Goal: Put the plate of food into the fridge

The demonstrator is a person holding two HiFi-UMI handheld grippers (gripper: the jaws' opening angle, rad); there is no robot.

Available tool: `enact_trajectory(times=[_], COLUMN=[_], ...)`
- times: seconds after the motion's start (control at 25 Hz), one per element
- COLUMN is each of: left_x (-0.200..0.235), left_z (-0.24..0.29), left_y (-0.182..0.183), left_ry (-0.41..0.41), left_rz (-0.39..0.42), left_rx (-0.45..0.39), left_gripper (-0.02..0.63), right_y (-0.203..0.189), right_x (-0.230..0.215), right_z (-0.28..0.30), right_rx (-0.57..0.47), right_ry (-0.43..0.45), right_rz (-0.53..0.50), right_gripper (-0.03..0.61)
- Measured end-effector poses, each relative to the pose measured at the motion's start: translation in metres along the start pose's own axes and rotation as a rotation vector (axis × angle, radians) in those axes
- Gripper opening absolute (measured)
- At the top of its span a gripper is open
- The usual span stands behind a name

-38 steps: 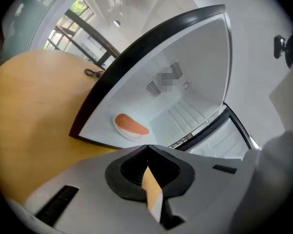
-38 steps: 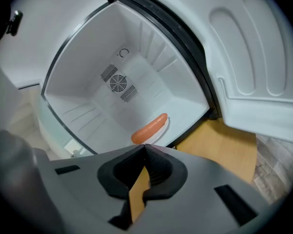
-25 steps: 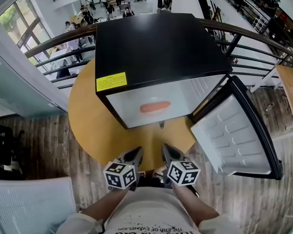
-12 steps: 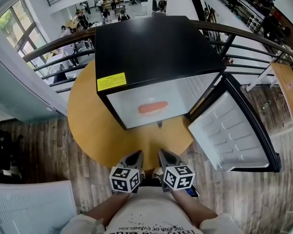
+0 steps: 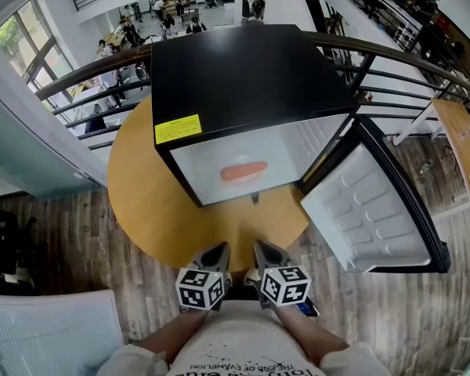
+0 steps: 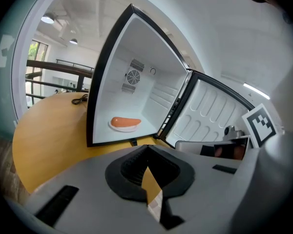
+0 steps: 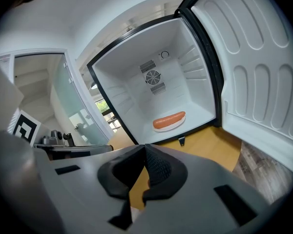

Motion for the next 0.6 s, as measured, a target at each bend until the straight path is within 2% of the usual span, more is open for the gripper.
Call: enact_trajectory(times=[0.6], left_x=[-0.0017], left_z=[-0.0016], left_y=[0.0030], left_ry=[-0.017], left_rz=[-0.008], left_rx=[0.003], left_gripper=[0.023], right_y=[0.0026], right_x=[0.0029], right_z=[0.0013], right_rx=[0.003], right_ry=[0.009], right_rz=[-0.002], right_gripper=[0.026])
Point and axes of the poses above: the fingertips, and each gripper's own axes: z forward along the fingers, x to its left, y out of its top, the point moved 7 cm from there along -z, backward along the fingers, and after that the axes turned 11 degrees about -z, right-handed, at the moved point
